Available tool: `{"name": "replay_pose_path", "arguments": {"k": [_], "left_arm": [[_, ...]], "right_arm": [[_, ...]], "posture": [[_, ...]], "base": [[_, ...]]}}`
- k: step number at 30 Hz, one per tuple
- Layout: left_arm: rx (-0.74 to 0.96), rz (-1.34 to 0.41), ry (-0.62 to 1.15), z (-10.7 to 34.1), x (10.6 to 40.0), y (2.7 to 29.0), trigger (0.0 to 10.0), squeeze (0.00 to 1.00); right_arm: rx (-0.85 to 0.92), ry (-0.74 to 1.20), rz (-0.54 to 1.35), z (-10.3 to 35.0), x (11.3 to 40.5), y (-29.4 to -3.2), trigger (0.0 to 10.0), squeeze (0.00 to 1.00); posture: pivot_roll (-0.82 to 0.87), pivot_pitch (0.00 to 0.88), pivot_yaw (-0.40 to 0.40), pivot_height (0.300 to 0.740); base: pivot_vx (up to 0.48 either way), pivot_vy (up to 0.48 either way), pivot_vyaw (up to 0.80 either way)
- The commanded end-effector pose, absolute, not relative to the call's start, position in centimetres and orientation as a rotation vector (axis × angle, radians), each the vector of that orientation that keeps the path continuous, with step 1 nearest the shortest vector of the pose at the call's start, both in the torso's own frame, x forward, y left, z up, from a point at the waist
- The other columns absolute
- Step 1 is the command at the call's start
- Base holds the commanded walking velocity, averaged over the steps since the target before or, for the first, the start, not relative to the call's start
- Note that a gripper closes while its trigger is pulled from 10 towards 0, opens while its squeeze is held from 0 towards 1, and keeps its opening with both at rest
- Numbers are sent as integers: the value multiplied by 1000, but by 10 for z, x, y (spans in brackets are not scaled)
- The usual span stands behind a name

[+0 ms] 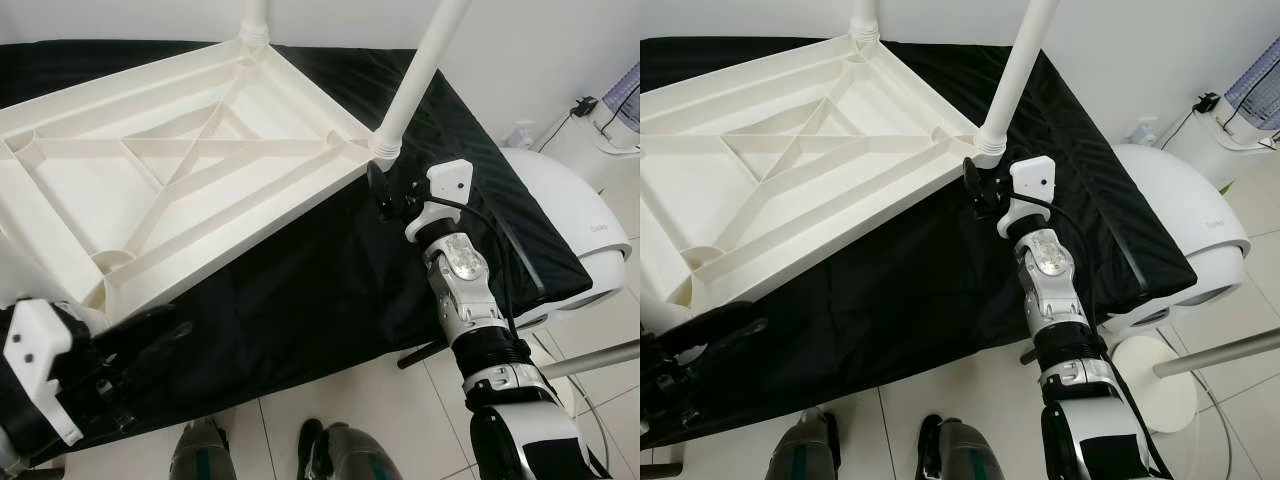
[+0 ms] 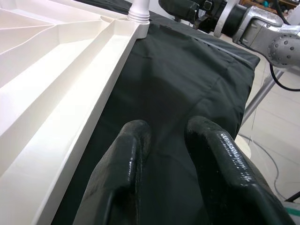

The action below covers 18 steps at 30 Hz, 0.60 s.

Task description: Building children table

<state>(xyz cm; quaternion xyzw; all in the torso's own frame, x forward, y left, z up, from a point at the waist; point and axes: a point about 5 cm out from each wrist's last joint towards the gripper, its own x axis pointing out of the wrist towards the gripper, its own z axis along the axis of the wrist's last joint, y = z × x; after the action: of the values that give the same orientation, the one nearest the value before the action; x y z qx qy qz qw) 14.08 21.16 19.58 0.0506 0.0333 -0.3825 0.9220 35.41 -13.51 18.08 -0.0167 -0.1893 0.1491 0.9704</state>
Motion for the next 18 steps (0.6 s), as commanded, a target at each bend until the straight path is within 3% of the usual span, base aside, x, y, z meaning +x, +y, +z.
{"name": "replay_pose_path", "arguments": {"k": [1, 18], "left_arm": [[104, -821, 69, 200, 136, 209, 10000, 0], [84, -849, 88, 211, 114, 197, 10000, 0]], "right_arm": [[-43, -371, 292, 177, 355, -141, 10000, 0], [-34, -350, 283, 173, 361, -145, 10000, 0]], "posture": [[230, 166, -165, 740], [253, 183, -186, 740]], "base": [[0, 0, 0], [0, 0, 0]]}}
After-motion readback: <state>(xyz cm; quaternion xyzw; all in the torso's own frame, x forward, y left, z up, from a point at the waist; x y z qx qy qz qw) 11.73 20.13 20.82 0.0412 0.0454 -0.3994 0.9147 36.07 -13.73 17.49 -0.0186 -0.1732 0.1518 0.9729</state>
